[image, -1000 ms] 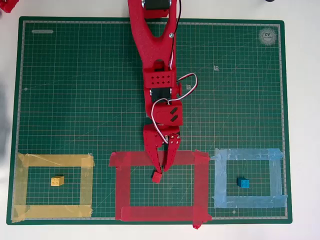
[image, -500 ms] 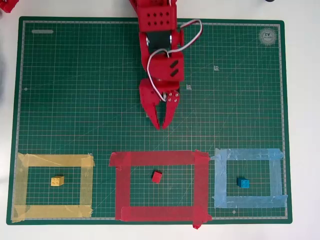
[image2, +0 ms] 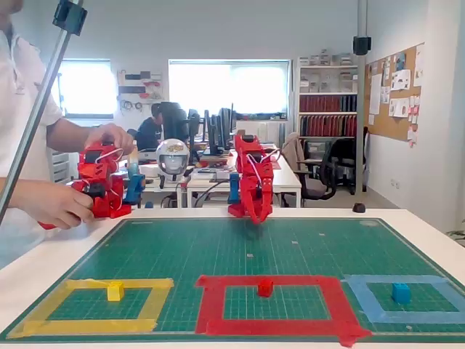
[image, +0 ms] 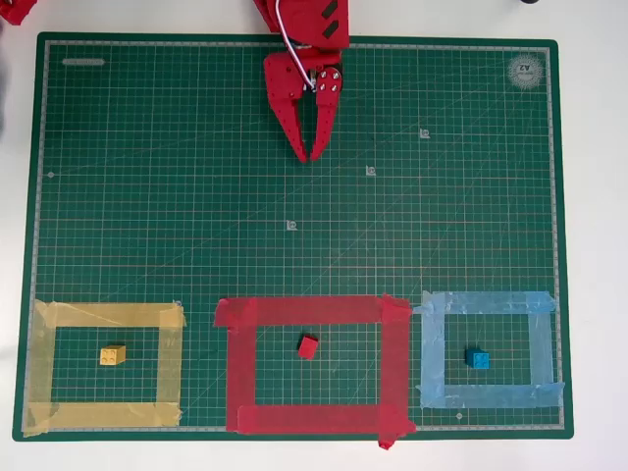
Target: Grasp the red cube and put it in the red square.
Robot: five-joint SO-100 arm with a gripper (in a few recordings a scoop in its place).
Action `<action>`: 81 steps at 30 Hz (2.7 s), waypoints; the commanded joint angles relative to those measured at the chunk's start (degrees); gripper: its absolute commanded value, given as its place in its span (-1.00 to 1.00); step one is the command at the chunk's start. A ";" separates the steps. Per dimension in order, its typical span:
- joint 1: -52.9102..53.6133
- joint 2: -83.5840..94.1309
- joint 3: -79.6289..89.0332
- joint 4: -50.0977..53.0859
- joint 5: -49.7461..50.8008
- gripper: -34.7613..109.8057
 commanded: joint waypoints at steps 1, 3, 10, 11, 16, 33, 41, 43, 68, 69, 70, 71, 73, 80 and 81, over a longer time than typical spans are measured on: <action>0.88 8.53 0.35 16.08 -0.26 -0.50; 1.41 11.16 0.35 22.50 -0.26 -0.50; 3.78 19.25 0.35 39.20 -0.26 -0.50; 4.13 20.57 0.35 41.75 -0.26 -0.50; 4.83 24.35 0.35 47.37 -0.26 -0.50; 6.33 24.17 0.35 47.55 -0.35 -0.50; 8.17 24.43 0.35 47.55 -0.35 -0.50; 8.17 24.43 0.35 47.55 0.09 -0.50; 8.53 24.43 0.35 47.55 0.18 -0.50; 8.53 24.43 0.35 47.55 0.18 -0.50; 8.53 24.43 0.35 47.55 0.18 -0.50; 8.53 24.43 0.35 47.55 0.18 -0.50; 8.53 24.43 0.35 47.55 0.18 -0.50; 8.53 24.43 0.35 47.55 0.18 -0.50; 8.53 24.43 0.35 47.55 0.18 -0.50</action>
